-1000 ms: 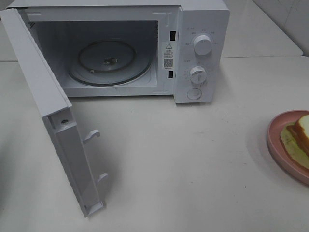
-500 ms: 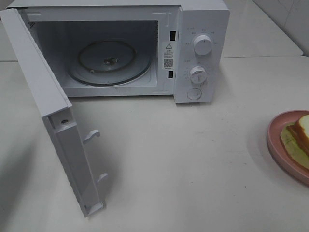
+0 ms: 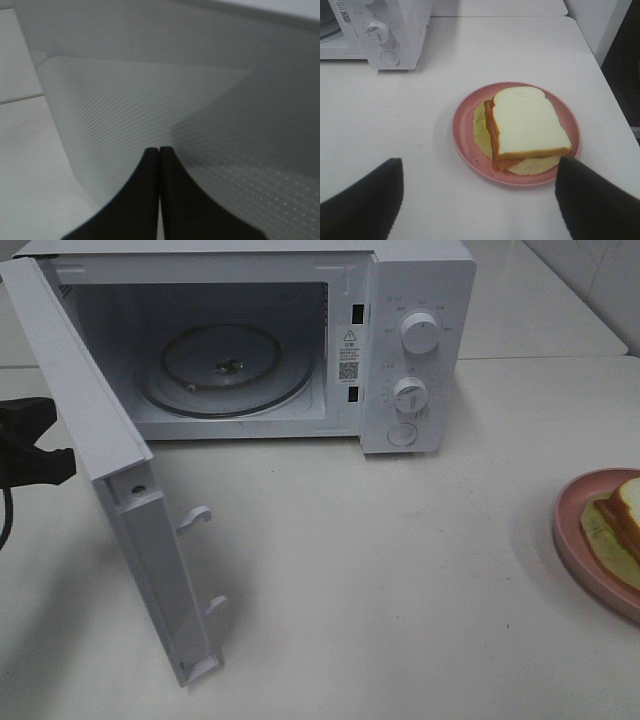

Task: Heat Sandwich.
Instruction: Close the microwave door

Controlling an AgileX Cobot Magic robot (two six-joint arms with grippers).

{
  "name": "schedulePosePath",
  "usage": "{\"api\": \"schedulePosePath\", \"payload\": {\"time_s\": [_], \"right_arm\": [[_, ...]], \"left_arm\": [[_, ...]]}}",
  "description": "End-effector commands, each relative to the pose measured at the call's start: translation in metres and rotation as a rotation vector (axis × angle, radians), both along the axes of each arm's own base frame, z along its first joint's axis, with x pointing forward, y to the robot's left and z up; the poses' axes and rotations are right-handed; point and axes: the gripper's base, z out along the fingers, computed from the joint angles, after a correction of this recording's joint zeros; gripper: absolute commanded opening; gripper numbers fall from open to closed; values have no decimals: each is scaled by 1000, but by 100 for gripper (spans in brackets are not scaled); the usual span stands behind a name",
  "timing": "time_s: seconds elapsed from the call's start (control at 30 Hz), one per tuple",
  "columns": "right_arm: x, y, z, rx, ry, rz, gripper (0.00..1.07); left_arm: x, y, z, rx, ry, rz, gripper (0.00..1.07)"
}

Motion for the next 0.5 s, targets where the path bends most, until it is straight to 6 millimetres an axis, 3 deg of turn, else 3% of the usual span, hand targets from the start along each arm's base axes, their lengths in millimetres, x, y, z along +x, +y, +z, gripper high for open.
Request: {"api": "schedulePosePath", "payload": {"time_s": [0.03, 0.5], "right_arm": [[-3, 0, 0, 9, -37, -12, 76], [-3, 0, 0, 9, -37, -12, 76]], "left_arm": [[5, -14, 1, -11, -27, -50, 0], [23, -63, -5, -77, -14, -101, 0]]}}
